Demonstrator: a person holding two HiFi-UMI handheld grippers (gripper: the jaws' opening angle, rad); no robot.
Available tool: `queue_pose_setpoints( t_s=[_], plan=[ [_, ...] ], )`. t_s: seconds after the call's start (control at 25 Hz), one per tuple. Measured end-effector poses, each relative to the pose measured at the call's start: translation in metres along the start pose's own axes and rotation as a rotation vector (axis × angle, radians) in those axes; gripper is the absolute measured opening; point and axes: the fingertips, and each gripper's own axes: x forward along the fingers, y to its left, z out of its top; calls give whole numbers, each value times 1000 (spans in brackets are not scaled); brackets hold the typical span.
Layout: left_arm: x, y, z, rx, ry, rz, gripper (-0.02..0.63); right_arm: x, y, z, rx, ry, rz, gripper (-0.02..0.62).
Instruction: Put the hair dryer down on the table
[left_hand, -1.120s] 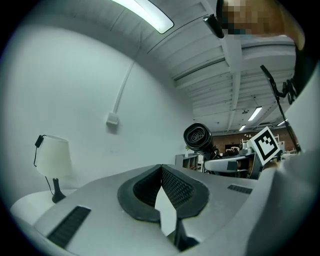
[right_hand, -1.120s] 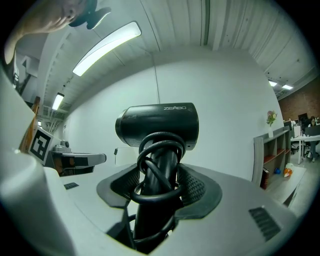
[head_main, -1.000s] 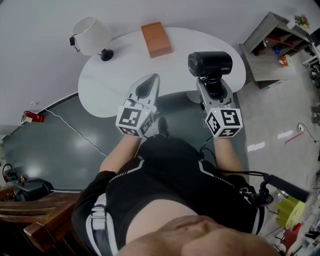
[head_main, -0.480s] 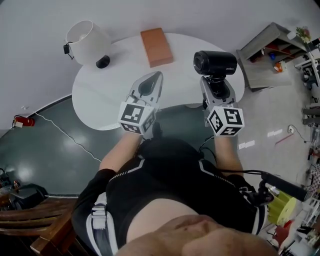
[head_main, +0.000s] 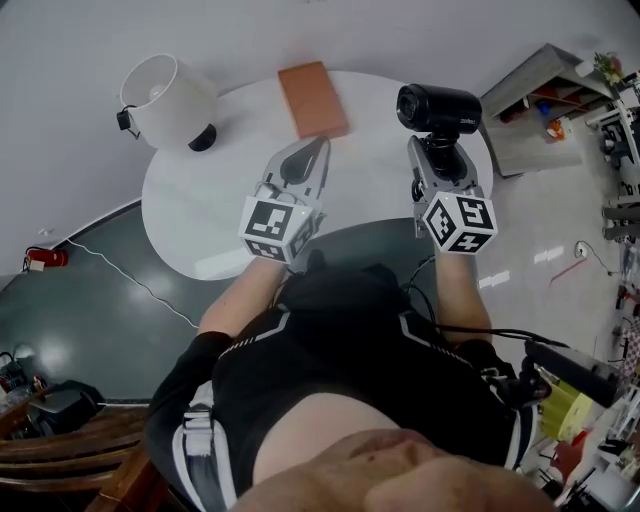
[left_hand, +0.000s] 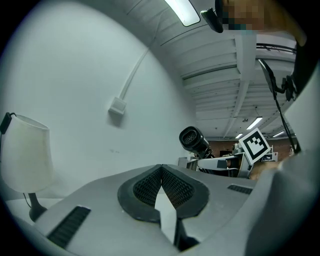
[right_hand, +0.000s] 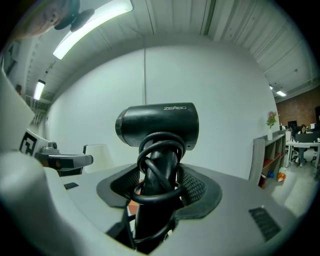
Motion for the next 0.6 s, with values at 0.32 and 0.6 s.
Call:
queue_pose_setpoints(
  t_s=[0.32,0.6],
  plan=[
    [36,0,-4,32,19,25,32,47,-43,-3,13,45,24,250],
    [78,-1,-17,32,68,95,32,92,-85,-24,12,136,100,250]
  ],
)
